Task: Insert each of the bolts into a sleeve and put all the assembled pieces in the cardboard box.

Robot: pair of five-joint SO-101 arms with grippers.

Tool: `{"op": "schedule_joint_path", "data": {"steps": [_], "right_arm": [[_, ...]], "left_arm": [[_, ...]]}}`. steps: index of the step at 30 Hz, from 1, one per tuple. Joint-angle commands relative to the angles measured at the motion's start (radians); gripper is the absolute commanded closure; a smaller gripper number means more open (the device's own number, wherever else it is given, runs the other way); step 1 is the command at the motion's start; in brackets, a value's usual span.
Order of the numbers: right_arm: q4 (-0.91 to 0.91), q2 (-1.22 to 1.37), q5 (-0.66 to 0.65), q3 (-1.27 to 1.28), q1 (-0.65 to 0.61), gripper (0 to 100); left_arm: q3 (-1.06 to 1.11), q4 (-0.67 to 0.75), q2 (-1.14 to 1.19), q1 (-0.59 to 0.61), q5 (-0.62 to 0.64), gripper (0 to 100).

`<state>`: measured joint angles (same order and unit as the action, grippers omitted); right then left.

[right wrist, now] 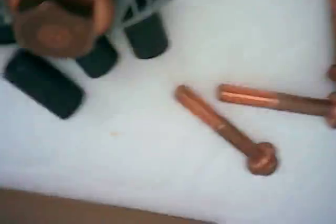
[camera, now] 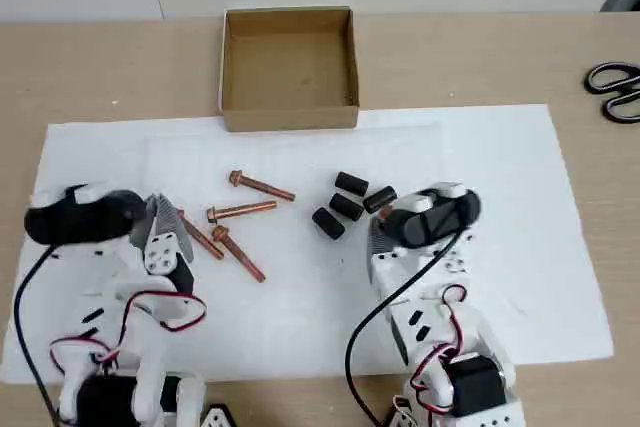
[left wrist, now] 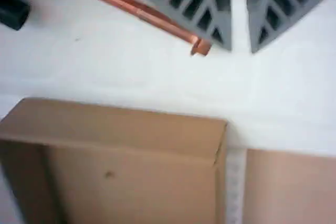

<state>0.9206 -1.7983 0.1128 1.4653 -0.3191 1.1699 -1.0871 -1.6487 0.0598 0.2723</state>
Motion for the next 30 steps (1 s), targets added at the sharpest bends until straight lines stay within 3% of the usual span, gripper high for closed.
{"op": "schedule_joint_path", "data": {"steps": [1,9,15,20,30], "right_arm": [[0.093,-0.002,0.015,-0.072,0.036,99.6],[0.119,-0.002,0.011,-0.106,0.071,99.6],[0.099,0.087,0.014,-0.121,0.077,99.6],[0.022,0.364,0.04,-0.262,0.077,99.6],[-0.004,1.073,0.186,-0.764,0.071,99.6]], "left_arm": [[-0.097,0.028,0.12,0.02,-0.011,99],[-0.433,-0.048,0.565,0.015,0.003,99],[-0.679,-0.173,0.824,0.014,0.115,99],[-0.808,-0.269,0.97,0.014,0.12,99],[-0.857,-0.267,1.03,0.014,0.123,99]]}}
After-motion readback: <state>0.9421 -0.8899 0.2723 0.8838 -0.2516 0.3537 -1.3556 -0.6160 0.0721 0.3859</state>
